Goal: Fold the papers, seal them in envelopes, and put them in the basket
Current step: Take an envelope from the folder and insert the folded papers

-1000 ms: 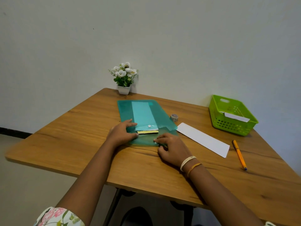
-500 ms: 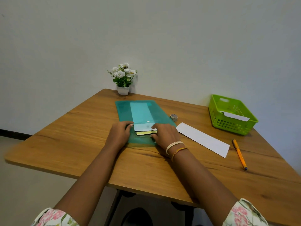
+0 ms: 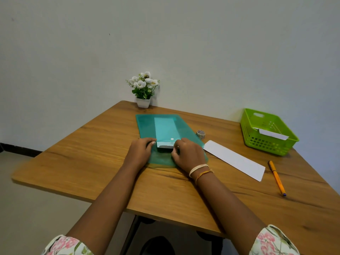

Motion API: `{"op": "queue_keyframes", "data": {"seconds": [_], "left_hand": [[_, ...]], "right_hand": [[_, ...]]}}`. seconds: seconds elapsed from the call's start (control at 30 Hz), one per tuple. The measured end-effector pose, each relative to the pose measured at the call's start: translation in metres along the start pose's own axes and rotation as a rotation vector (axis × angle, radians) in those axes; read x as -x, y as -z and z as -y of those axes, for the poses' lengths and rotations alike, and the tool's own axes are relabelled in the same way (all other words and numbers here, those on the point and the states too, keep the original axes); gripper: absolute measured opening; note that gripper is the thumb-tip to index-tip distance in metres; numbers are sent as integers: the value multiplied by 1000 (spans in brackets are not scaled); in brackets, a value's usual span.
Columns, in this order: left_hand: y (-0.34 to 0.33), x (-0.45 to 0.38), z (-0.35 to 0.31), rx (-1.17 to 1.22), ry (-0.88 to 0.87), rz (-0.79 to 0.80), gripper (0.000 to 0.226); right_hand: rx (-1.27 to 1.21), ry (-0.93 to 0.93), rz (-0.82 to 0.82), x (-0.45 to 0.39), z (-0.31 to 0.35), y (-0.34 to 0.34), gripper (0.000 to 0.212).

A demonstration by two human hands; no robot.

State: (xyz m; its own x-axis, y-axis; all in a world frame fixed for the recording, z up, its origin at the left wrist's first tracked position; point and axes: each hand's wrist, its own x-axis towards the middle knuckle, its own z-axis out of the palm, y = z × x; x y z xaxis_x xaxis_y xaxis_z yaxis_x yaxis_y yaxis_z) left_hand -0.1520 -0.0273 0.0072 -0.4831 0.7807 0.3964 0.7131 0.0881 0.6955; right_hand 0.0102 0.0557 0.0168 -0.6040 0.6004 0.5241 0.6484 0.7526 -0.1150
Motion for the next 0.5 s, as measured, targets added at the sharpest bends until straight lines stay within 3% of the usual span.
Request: {"op": "queue_keyframes", "data": {"seconds": [0.1, 0.33, 0.5], "left_hand": [[-1, -1, -1, -1, 10, 30, 25], [1, 1, -3, 7, 22, 65, 26], [0, 1, -3, 3, 57, 147, 30]], "right_hand": [[-66, -4, -130, 12, -2, 8, 16], [-286, 11, -215, 31, -11, 39, 13], [-380, -48, -487, 30, -23, 62, 19]]}}
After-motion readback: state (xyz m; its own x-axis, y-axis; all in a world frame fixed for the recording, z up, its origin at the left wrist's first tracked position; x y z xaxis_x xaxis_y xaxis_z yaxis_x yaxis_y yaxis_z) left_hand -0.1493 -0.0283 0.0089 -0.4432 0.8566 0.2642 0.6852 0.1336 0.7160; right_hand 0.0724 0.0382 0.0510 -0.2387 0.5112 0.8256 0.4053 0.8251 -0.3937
